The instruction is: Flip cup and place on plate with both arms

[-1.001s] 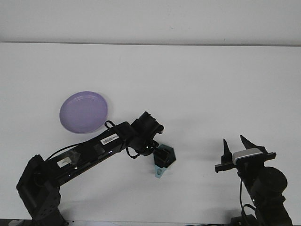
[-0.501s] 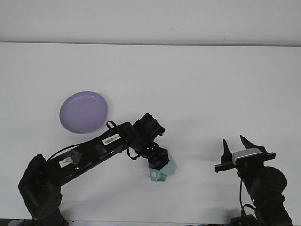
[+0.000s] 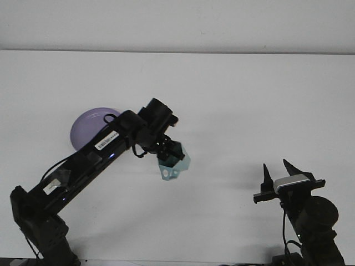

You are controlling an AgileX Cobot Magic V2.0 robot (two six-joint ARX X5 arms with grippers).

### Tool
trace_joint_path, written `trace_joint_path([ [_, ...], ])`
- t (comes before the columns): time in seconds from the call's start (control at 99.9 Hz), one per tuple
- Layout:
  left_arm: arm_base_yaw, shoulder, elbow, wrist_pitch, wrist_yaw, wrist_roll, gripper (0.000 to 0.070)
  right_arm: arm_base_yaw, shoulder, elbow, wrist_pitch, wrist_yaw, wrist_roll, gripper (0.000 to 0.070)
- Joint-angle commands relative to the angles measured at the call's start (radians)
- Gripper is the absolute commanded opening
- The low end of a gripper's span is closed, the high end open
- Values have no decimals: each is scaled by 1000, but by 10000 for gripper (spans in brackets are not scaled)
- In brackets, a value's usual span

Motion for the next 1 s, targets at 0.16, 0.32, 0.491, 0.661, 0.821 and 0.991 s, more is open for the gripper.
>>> trace_joint_path([
  [0.16,214,-66,92,-129,-52,84,12,2,1,7,7,0,13,372],
  [0.32,410,-87,92,-177,-52,124,12,2,1,7,7,0,13,371],
  [0.491,561,-71,92,-161,-52,153,12,2,1,7,6,0,13,372],
  [0.661,647,-28,92,-100,-52,161,12,2,1,7,6,0,13,372],
  [0.821,680,52,92,-75,-52,169,12,2,1,7,6,0,13,371],
  [0.991,681,151,92,-72,-73,180,12,2,1,7,6,0,13,372],
])
